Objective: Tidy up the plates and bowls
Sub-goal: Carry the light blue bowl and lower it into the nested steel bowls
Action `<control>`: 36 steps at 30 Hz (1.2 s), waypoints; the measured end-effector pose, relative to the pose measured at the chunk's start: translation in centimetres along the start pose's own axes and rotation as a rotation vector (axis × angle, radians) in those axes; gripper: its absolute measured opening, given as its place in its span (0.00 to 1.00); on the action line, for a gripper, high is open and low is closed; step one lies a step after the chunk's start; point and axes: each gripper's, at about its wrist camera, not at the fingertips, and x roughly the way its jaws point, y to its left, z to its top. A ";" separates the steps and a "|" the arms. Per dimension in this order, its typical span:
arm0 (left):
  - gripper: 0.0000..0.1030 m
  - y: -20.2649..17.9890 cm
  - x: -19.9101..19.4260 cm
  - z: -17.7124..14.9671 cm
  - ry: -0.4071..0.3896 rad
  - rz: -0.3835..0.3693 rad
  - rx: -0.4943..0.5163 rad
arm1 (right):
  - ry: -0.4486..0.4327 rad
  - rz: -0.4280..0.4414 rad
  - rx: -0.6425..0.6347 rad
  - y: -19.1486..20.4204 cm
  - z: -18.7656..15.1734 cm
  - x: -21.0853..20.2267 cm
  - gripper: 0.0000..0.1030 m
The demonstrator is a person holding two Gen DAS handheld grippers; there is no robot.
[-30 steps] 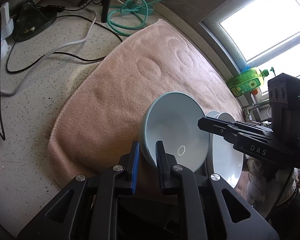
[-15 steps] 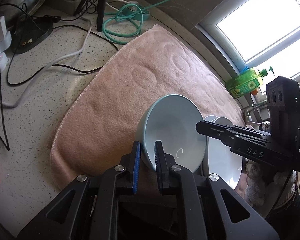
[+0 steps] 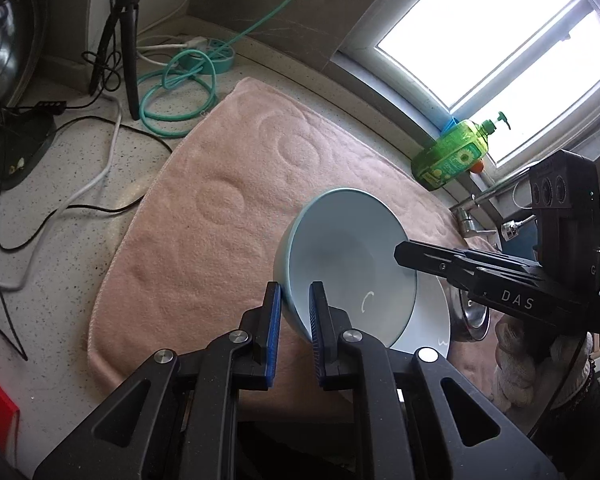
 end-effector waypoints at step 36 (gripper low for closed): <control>0.12 -23.0 11.7 1.3 0.237 -0.242 0.421 | -0.185 -0.212 0.462 -19.3 -11.9 -15.0 0.09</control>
